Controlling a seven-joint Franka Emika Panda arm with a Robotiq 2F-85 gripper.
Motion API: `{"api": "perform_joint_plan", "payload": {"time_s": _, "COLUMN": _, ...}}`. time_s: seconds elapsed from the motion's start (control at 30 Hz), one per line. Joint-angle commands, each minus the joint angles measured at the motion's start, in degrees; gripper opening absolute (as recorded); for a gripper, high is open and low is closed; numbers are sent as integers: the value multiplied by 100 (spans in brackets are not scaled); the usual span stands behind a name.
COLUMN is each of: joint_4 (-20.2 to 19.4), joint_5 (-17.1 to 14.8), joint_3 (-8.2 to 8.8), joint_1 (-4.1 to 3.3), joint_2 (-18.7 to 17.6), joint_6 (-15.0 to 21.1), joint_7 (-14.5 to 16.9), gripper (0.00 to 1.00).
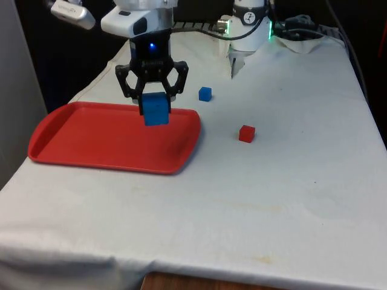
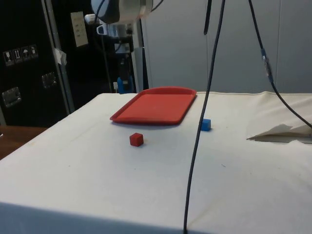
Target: Pick up the largest block and place it onto the tray.
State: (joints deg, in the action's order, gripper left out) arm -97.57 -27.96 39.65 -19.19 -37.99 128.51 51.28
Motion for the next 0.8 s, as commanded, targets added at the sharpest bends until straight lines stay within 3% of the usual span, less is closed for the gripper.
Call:
{"api": "perform_joint_plan", "payload": {"time_s": 0.0, "joint_4": -97, "joint_5": -34, "joint_3": -6, "joint_1": 0, "joint_2": 34, "joint_6": 155, "joint_7": 74, "gripper": 0}}
{"api": "perform_joint_plan", "payload": {"time_s": 0.17, "joint_4": -332, "joint_5": -74, "joint_3": 11, "joint_1": 40, "joint_2": 46, "joint_6": 390, "joint_7": 286, "gripper": 0}}
{"api": "perform_joint_plan", "payload": {"time_s": 0.2, "joint_4": -309, "joint_5": -46, "joint_3": 40, "joint_1": 6, "joint_2": 17, "joint_6": 321, "joint_7": 235, "gripper": 0}}
{"api": "perform_joint_plan", "payload": {"time_s": 0.23, "joint_4": -361, "joint_5": -92, "joint_3": 23, "joint_1": 46, "joint_2": 40, "joint_6": 413, "joint_7": 327, "gripper": 0}}
{"api": "perform_joint_plan", "payload": {"time_s": 0.4, "joint_4": -498, "joint_5": -275, "joint_3": 115, "joint_1": 97, "joint_2": -29, "joint_6": 510, "joint_7": 670, "gripper": 0}}
{"api": "perform_joint_plan", "payload": {"time_s": 0.43, "joint_4": -493, "joint_5": -229, "joint_3": 149, "joint_1": 34, "joint_2": -6, "joint_6": 430, "joint_7": 584, "gripper": 0}}
{"api": "perform_joint_plan", "payload": {"time_s": 0.47, "joint_4": -504, "joint_5": -309, "joint_3": 126, "joint_1": 103, "joint_2": -46, "joint_6": 510, "joint_7": 722, "gripper": 0}}
{"api": "perform_joint_plan", "payload": {"time_s": 0.53, "joint_4": -516, "joint_5": -453, "joint_3": 189, "joint_1": 138, "joint_2": -138, "joint_6": 521, "joint_7": 917, "gripper": 0}}
{"api": "perform_joint_plan", "payload": {"time_s": 0.7, "joint_4": -516, "joint_5": -773, "joint_3": 292, "joint_1": 183, "joint_2": -332, "joint_6": 521, "joint_7": 1289, "gripper": 0}}
{"api": "perform_joint_plan", "payload": {"time_s": 0.73, "joint_4": -516, "joint_5": -739, "joint_3": 355, "joint_1": 120, "joint_2": -327, "joint_6": 441, "joint_7": 1220, "gripper": 0}}
{"api": "perform_joint_plan", "payload": {"time_s": 0.77, "joint_4": -516, "joint_5": -859, "joint_3": 321, "joint_1": 189, "joint_2": -384, "joint_6": 521, "joint_7": 1369, "gripper": 0}}
